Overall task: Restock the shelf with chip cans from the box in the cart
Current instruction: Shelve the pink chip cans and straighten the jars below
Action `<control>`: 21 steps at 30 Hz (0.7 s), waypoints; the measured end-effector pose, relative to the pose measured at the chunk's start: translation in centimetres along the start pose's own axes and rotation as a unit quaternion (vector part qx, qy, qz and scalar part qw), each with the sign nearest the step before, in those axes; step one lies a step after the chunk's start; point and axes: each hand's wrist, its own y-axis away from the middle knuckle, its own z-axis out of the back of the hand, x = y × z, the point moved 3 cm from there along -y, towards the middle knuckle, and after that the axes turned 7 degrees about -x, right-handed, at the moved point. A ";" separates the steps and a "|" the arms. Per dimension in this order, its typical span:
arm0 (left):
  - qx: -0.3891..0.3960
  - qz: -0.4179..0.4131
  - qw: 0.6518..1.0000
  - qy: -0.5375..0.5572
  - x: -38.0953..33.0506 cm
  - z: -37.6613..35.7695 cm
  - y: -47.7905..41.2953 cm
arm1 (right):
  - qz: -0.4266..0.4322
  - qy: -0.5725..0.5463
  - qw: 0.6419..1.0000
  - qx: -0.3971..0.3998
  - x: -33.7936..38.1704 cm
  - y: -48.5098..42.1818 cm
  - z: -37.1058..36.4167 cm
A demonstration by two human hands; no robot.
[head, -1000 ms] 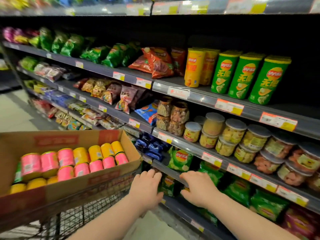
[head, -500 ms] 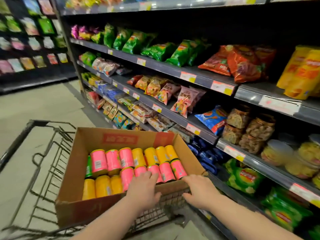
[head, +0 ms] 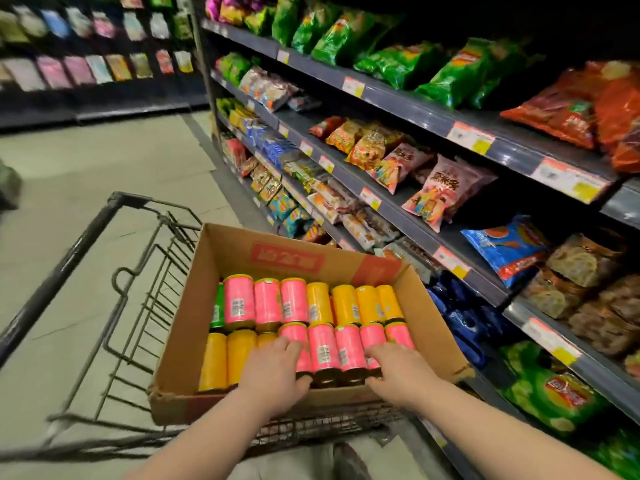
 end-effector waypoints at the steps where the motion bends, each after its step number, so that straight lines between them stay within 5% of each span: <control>1: 0.002 0.015 1.000 0.002 0.8 -0.1 -0.3 | 0.008 -0.003 1.000 0.008 0.3 -1.0 -0.2; 21: 0.198 0.225 0.952 0.057 4.7 -5.8 -8.4 | 0.028 -0.055 0.980 0.190 -0.2 -16.3 -7.2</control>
